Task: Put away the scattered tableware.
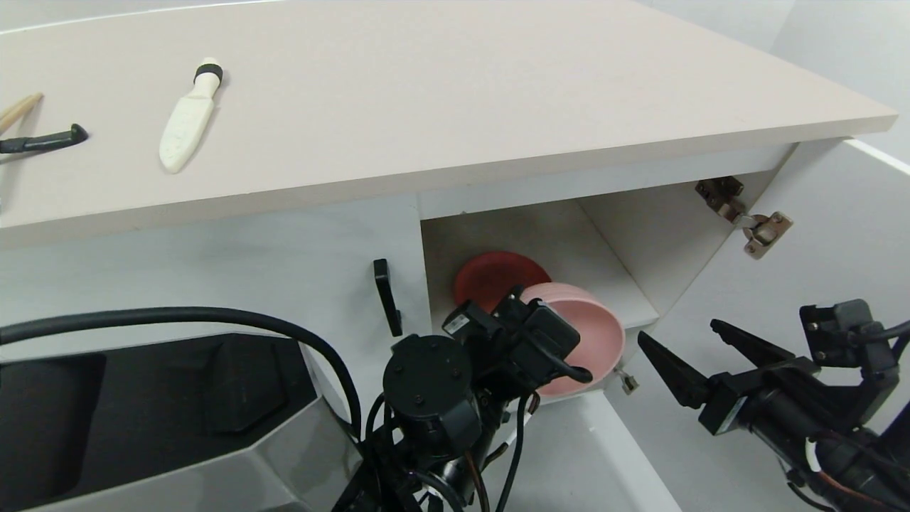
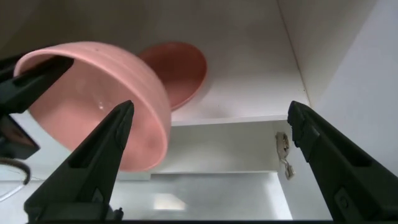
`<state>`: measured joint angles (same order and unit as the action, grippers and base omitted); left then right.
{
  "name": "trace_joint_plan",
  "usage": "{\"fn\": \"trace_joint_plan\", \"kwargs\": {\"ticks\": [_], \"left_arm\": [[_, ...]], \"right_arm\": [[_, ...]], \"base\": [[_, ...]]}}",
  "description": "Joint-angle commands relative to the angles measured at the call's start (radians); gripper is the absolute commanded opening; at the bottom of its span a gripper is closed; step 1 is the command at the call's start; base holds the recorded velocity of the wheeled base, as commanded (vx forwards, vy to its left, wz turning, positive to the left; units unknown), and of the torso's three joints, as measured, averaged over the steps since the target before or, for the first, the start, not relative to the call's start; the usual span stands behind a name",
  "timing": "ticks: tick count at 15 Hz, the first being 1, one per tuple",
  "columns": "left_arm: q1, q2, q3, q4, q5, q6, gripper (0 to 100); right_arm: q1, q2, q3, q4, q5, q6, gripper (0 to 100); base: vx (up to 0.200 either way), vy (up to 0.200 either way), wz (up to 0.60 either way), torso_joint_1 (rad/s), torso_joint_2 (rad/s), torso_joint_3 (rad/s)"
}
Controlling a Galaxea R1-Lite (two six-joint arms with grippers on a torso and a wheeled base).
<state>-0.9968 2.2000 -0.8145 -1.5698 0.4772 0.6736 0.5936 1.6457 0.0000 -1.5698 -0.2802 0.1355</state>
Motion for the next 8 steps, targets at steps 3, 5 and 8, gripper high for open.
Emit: {"fn": "trace_joint_plan", "kwargs": {"ticks": [3, 5, 8], "left_arm": [[-0.008, 0.003, -0.081, -0.001, 0.000, -0.012, 0], [-0.019, 0.001, -0.084, -0.001, -0.008, -0.039, 0], [-0.056, -0.011, -0.084, -0.001, -0.012, -0.151, 0]], "right_arm": [[0.015, 0.032, -0.006, -0.001, -0.001, 0.012, 100], [0.009, 0.052, -0.031, -0.001, -0.001, 0.039, 100], [-0.026, 0.109, -0.063, -0.001, -0.001, 0.070, 100]], "base": [[0.000, 0.000, 0.00, 0.000, 0.00, 0.000], [0.000, 0.000, 0.00, 0.000, 0.00, 0.000], [0.000, 0.000, 0.00, 0.000, 0.00, 0.000]]}}
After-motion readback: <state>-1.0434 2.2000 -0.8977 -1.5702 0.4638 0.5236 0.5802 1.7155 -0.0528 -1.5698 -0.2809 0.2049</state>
